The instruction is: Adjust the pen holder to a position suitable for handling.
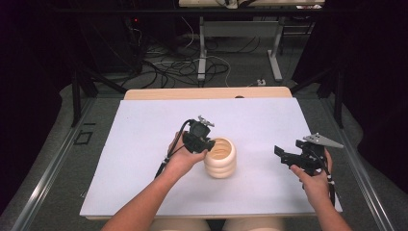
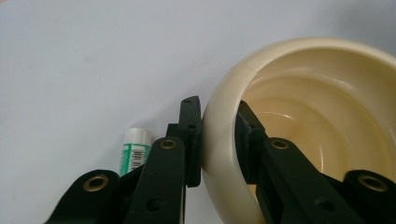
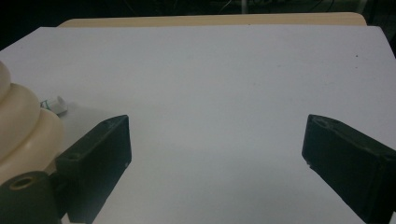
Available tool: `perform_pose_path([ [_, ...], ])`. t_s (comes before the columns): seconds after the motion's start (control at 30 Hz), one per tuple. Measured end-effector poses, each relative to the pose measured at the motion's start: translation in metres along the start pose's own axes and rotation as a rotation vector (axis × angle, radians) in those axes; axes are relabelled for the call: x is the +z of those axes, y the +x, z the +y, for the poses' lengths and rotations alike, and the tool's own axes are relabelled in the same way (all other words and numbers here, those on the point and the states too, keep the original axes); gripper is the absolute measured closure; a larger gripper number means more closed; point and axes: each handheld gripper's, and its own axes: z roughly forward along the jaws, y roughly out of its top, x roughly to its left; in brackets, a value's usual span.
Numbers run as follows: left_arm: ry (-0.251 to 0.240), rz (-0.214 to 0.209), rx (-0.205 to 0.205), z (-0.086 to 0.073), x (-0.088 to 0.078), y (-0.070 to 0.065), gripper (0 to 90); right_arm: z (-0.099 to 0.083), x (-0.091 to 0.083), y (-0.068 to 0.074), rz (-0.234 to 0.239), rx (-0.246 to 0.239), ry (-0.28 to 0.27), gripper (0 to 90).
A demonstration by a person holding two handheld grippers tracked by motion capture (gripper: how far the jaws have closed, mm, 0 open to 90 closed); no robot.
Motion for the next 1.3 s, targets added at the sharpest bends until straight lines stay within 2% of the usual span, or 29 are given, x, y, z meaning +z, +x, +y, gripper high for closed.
perform_pose_path([
  [0.07,0.016,-0.003,0.019,-0.003,0.005,-0.007,77.3,0.000,0.000,0.000,0.001,-0.003,-0.001,7.9],
  [0.27,0.042,0.010,0.041,-0.009,0.015,-0.015,76.7,0.000,0.000,0.000,-0.001,-0.006,-0.002,8.1],
  [0.3,0.067,0.006,0.058,-0.012,0.020,-0.018,76.3,0.000,0.000,0.000,-0.001,-0.006,-0.003,8.1],
  [0.37,0.054,0.031,0.069,-0.014,0.022,-0.020,76.6,0.000,0.000,0.000,0.000,-0.003,-0.001,8.1],
  [0.97,0.051,-0.007,0.043,-0.014,0.022,-0.017,72.8,0.000,-0.001,0.000,0.006,-0.002,-0.002,8.2],
  [1.17,0.047,-0.034,0.044,-0.015,0.022,-0.016,66.4,0.000,-0.001,0.000,0.005,0.000,-0.006,8.1],
  [1.3,0.016,-0.053,0.044,-0.016,0.021,-0.016,59.0,0.000,-0.001,0.000,0.007,-0.002,-0.003,8.2],
])
